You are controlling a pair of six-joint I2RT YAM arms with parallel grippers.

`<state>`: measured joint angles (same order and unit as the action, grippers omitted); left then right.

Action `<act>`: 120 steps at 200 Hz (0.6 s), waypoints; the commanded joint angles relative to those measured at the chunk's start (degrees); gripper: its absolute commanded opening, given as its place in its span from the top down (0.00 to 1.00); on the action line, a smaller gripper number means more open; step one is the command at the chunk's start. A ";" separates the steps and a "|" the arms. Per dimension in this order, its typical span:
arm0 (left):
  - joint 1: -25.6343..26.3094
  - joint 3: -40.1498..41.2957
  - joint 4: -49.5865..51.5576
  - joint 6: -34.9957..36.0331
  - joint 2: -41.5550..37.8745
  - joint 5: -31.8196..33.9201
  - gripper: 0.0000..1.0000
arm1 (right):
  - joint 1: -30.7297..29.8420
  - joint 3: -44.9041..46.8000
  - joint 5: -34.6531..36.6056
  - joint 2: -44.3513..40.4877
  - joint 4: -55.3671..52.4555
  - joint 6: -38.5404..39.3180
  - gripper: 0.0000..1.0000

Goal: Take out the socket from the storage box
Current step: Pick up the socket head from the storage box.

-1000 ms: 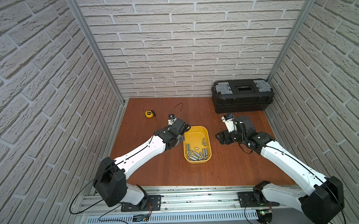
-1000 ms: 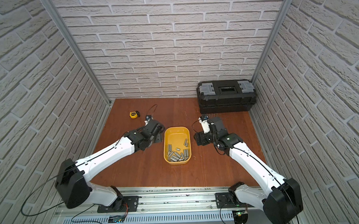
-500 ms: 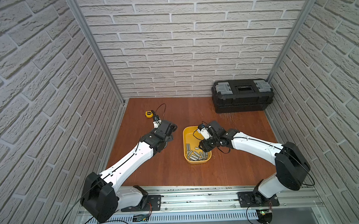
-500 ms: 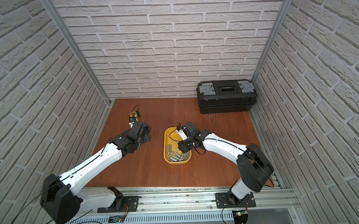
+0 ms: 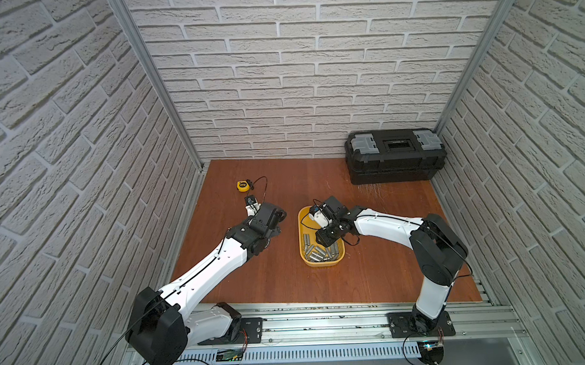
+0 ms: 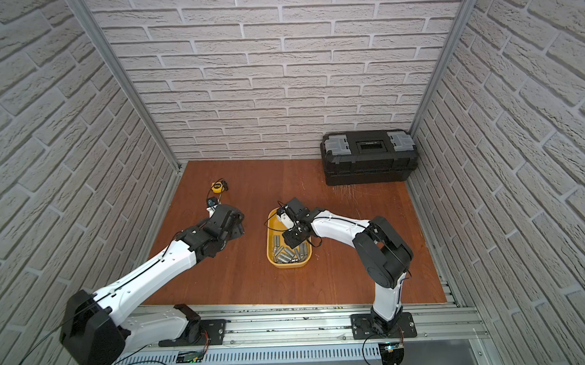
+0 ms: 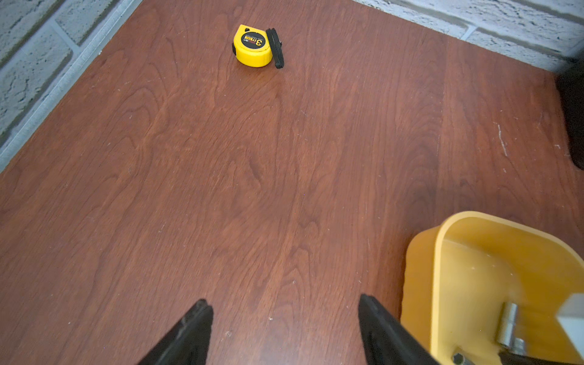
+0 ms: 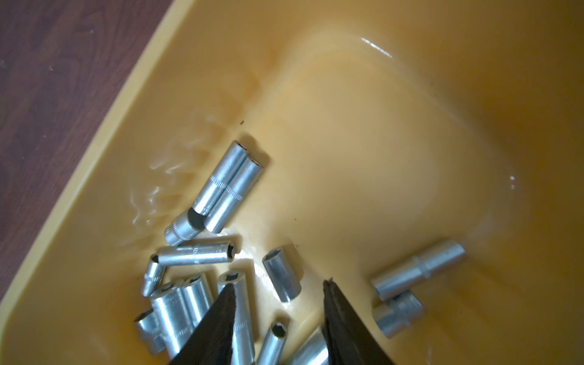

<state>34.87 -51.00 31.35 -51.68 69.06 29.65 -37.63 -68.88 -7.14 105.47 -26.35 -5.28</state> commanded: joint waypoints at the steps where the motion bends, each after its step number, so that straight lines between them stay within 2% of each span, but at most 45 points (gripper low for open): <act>1: -0.40 -0.10 -0.07 0.08 0.96 -0.21 0.23 | -0.65 -2.16 0.40 1.28 -0.84 0.76 0.54; 120: -0.88 -2.92 1.33 2.03 4.16 -0.60 0.20 | -1.86 -4.55 4.89 4.95 -5.56 1.93 0.63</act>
<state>34.61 -52.45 31.97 -50.57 73.03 28.86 -38.85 -72.66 -4.23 110.15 -30.39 -4.03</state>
